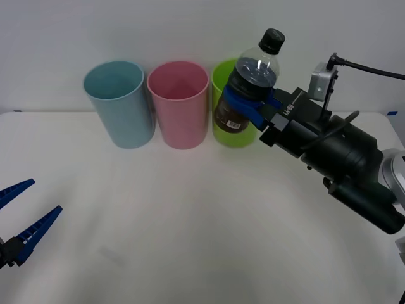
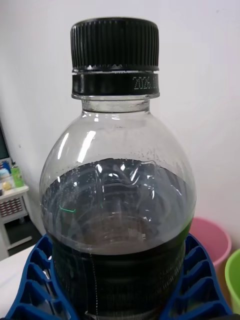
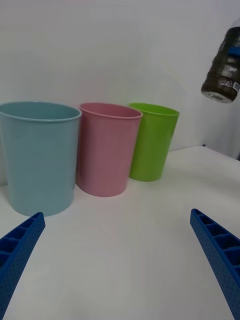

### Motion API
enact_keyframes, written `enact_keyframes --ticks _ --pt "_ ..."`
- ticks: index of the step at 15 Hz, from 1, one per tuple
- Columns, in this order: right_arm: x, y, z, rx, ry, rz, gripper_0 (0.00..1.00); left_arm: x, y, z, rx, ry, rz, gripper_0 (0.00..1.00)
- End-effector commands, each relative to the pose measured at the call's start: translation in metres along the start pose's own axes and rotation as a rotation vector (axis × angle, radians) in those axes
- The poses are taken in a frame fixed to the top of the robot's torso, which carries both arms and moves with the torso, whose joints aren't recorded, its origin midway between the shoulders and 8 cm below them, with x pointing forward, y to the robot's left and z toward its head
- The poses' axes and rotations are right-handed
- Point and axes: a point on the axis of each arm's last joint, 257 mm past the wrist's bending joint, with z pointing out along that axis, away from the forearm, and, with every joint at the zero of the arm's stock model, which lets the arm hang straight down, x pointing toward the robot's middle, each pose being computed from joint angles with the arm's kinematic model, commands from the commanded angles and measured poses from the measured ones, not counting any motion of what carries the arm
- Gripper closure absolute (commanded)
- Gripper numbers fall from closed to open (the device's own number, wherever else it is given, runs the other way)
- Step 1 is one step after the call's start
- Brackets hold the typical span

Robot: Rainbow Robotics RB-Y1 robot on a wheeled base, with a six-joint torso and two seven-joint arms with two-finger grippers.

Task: Grasp the object on the table and drop it into the matching bin: aluminum can to the light blue bin, PET bottle to the pink bin.

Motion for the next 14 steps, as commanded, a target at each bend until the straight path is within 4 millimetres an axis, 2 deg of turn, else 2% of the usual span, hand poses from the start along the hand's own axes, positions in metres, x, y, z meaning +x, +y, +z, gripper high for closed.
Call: enact_keyframes --ticks 1,8,14 --pt "-0.007 -0.009 0.03 0.024 -0.021 -0.013 1.0 0.0 0.0 0.0 0.0 0.0 0.0 0.0" --pt "0.01 -0.059 0.099 0.086 0.016 -0.021 1.0 0.0 0.0 0.0 0.0 0.0 0.0 0.0" --pt "0.028 -0.092 0.162 0.171 0.062 -0.005 1.0 0.0 0.0 0.0 0.0 0.0 0.0 0.0"
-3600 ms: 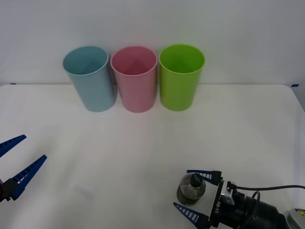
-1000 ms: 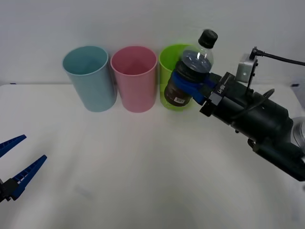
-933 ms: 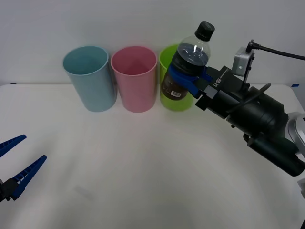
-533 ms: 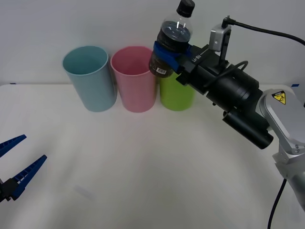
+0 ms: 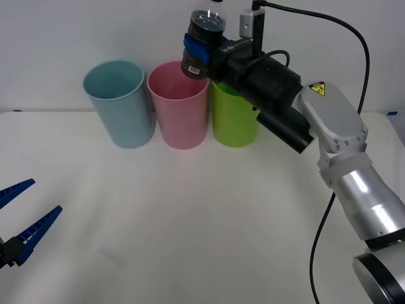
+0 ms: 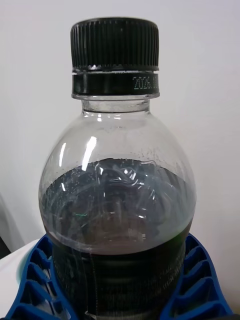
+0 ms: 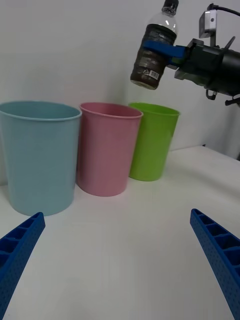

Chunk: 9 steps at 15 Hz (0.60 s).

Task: Grasp the object on the table and drop it into the matching bin: aluminum can to the light blue bin, PET bottle to the pink bin.

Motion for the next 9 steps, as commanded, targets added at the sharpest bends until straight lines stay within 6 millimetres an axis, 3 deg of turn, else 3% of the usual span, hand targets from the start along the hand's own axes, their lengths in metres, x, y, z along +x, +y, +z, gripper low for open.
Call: enact_keyframes --ticks 1,5,9 --pt "0.011 -0.009 0.027 0.049 0.028 0.004 1.0 0.0 0.0 0.0 0.0 0.0 0.0 0.0" --pt "0.03 -0.013 0.062 0.112 0.081 0.008 1.0 0.0 0.0 0.0 0.0 0.0 0.0 0.0" --pt "0.039 -0.007 0.074 0.133 0.106 -0.01 1.0 0.0 0.0 0.0 0.0 0.0 0.0 0.0"
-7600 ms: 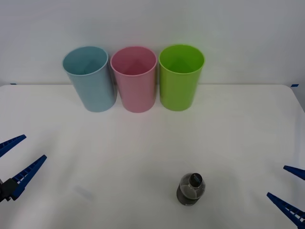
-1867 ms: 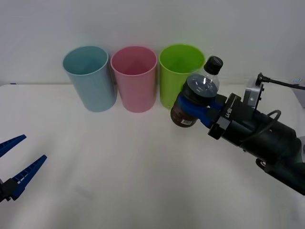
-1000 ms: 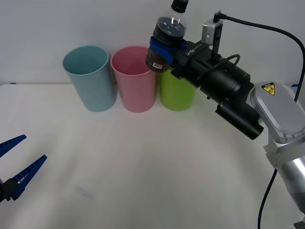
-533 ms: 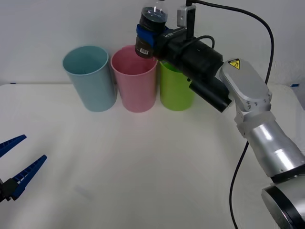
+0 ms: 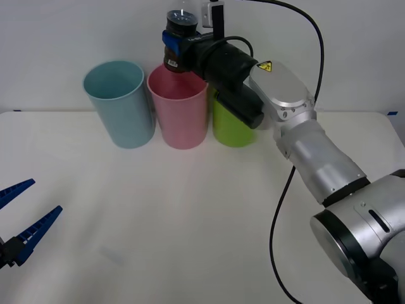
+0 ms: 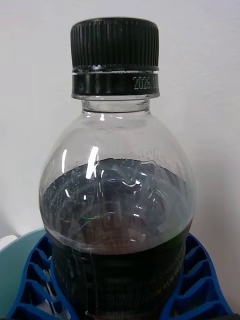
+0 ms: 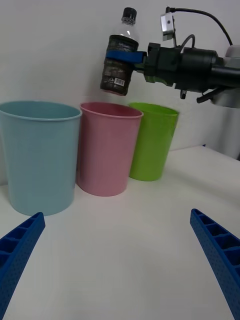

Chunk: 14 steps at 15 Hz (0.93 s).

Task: Grasp the object on the table and drop it into the matching bin: aluminum can to the light blue bin, PET bottle to the pink bin.

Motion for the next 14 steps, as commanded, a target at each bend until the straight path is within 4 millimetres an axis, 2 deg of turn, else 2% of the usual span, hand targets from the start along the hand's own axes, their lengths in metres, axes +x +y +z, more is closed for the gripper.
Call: enact_keyframes --ticks 1,4,5,6,7,14 --pt "0.0068 0.0037 0.0023 0.008 0.011 -0.012 1.0 0.0 0.0 0.0 0.0 0.0 0.0 0.0" --pt "0.0069 0.0051 0.0025 0.006 0.012 -0.015 1.0 0.0 0.0 0.0 0.0 0.0 0.0 0.0" --pt "0.0079 0.0052 0.0025 0.006 0.013 -0.013 0.92 0.0 0.0 0.0 0.0 0.0 0.0 0.0" --pt "0.0058 0.0055 0.0029 0.005 0.01 -0.013 0.7 0.0 0.0 0.0 0.0 0.0 0.0 0.0" --pt "0.0068 0.0056 0.0026 0.004 0.011 -0.011 0.0 0.0 0.0 0.0 0.0 0.0 0.0 0.0" --pt "0.0065 0.0056 0.0026 0.004 0.01 -0.008 0.0 0.0 0.0 0.0 0.0 0.0 0.0 0.0"
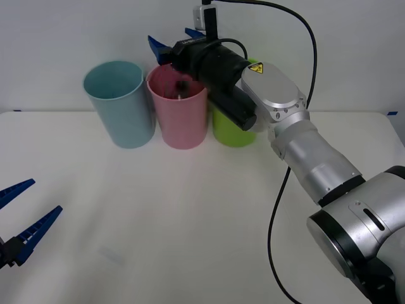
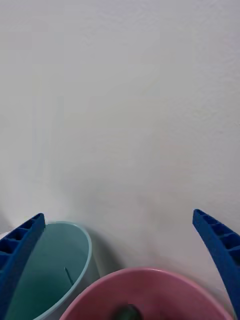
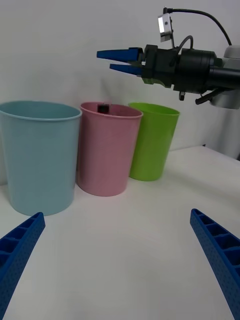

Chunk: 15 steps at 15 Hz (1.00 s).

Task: Grasp the object on the table and drop it into the matching bin: aluminum can to the light blue bin, PET bottle to the pink bin.

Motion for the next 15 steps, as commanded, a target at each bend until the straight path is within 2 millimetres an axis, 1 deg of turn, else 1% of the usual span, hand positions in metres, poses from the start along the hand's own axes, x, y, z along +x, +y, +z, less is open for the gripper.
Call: enact_keyframes --ticks 1,4,6,8,14,15 --pt "0.0 0.0 0.0 -0.001 -0.001 0.003 0.0 0.0 0.0 0.0 0.0 0.0 0.0 0.0" --pt "0.004 0.001 -0.004 -0.025 0.011 0.009 0.0 0.0 0.0 0.0 0.0 0.0 0.0 0.0" --pt "0.006 -0.002 -0.013 -0.062 0.016 0.003 0.0 0.0 0.0 0.0 0.0 0.0 0.0 0.0" --pt "0.005 -0.004 -0.028 -0.068 -0.007 0.001 0.0 0.0 0.0 0.0 0.0 0.0 0.0 0.0" --pt "0.018 -0.007 -0.093 -0.101 -0.032 -0.046 0.0 0.0 0.0 0.0 0.0 0.0 0.0 0.0" --pt "0.025 -0.008 -0.108 -0.103 -0.028 -0.052 0.0 0.0 0.0 0.0 0.0 0.0 0.0 0.0"
